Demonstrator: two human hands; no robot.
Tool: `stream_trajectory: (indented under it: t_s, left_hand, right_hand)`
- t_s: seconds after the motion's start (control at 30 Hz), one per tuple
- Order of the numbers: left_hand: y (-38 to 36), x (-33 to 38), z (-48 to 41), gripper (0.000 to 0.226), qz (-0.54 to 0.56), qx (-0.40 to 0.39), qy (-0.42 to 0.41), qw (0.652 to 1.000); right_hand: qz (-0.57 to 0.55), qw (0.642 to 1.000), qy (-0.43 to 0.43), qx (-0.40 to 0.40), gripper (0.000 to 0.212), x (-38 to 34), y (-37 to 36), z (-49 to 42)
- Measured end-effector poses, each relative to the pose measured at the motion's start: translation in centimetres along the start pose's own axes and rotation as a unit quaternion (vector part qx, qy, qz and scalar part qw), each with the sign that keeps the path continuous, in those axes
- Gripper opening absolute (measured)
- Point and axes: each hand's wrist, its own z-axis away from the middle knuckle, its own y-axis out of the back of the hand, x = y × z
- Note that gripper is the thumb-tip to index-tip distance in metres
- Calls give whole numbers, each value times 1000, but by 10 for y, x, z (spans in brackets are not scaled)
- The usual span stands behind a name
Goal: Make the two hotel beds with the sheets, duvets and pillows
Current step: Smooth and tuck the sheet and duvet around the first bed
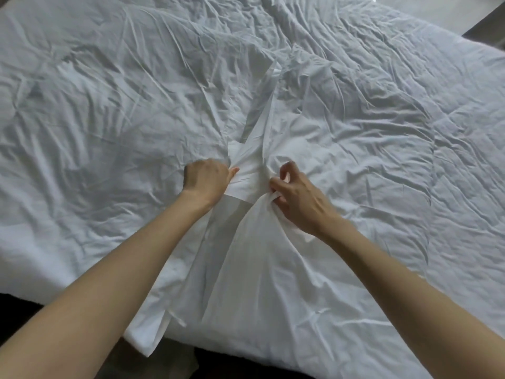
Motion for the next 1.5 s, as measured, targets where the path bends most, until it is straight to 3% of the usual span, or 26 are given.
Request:
stream_trajectory:
  t_s: [0.13,0.33,0.5,0.6,0.7,0.8,0.87,0.93,1.0,1.1,1.13,1.2,1.27,1.33,1.5]
  left_hand:
    - [29,2,13,61,45,60,-25,997]
    - [43,-5,41,57,100,74,1,992]
    - [39,-7,60,61,306,93,-35,947]
    - [10,-7,89,61,330,60,-11,942]
    - [-48,-15,124,57,294,-90,52,950]
    - [-79,-19,137,44,380,-187,116,898]
    - [-75,-15,137,39,423,-190,123,877]
    - [-62,-10,139,39,449,-167,149,865]
    - [-53,-6,140,42,499,-156,160,837]
    - [-47,5,150,54,602,-227,147,752]
    - [-49,12,155,58,609,-236,146,743]
    - [-56,28,161,48,565,-200,144,787]
    - [-52,37,164,33,497,-113,174,842]
    - [-48,27,163,30,479,-55,190,855]
    - [-78,-13,178,34,370,-159,195,894]
  right_hand:
    - [-22,996,-56,61,11,-4,38,22]
    - [-46,990,-96,97,15,-14,78,41]
    - [-70,985,-114,109,16,-25,85,56]
    - [-94,981,-110,129,16,-32,85,63]
    - [-140,973,-117,140,16,-41,74,67]
    - [-207,970,-117,54,19,-54,42,62]
    - [-233,964,-118,-45,37,-59,18,61]
    - [-248,955,-132,-94,57,-59,1,64]
    - [-262,947,-163,-84,62,-57,-6,72]
    - [-234,951,-200,-42,61,-46,-10,93]
    - [-215,953,-209,-32,61,-41,-12,103]
    - [-199,951,-236,-24,62,-31,-18,124]
    - [-178,949,-260,-33,62,-24,-22,146]
    - [-157,945,-284,-47,63,-18,-26,167]
    - [-154,902,-345,-210,60,11,-65,220]
